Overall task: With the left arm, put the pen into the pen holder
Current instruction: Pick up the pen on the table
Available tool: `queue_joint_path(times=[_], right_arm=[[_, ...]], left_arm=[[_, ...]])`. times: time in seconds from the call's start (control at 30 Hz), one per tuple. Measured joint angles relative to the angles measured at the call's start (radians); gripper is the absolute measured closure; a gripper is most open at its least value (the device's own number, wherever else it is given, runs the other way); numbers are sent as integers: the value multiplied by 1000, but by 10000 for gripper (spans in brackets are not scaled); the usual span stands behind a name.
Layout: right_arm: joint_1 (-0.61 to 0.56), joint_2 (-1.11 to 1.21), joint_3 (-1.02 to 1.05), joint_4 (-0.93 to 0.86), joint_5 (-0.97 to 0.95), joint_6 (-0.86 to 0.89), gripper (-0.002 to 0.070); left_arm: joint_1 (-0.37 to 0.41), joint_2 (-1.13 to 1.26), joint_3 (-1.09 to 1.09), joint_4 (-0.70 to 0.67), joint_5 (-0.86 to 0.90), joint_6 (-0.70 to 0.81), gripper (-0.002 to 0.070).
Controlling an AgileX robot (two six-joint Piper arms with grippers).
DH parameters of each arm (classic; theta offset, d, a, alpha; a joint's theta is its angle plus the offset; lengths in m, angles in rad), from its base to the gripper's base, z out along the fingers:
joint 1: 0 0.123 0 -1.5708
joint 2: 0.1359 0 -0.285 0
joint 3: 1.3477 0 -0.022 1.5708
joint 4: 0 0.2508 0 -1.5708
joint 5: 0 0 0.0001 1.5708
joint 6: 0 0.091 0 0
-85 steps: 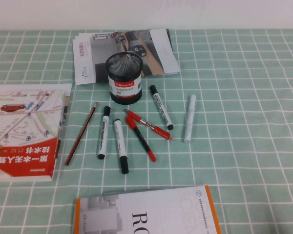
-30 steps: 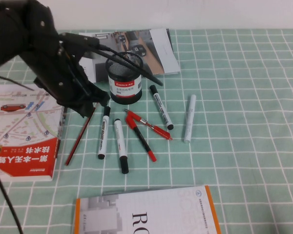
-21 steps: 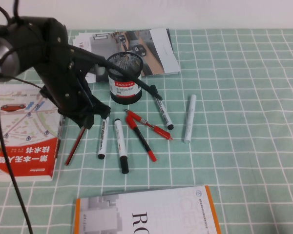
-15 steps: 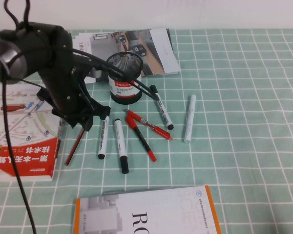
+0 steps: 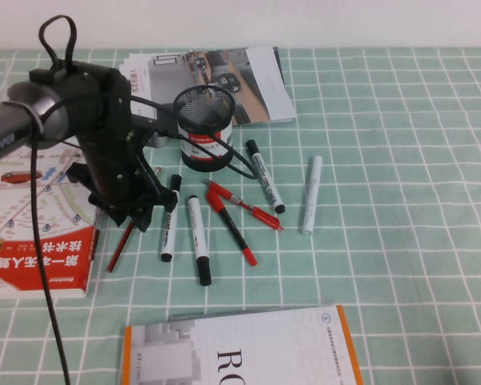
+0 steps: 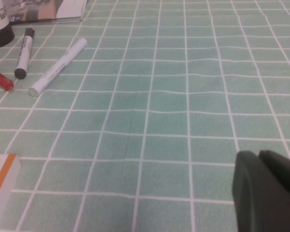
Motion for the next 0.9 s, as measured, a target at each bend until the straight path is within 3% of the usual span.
queue_joint_path(times=[0.67, 0.9], right_arm=[[0, 0, 0, 0, 0, 0, 696], [0, 0, 0, 0, 0, 0, 696]], left_arm=[[14, 34, -10, -27, -16, 22, 409], [19, 41, -18, -18, 3, 34, 574]])
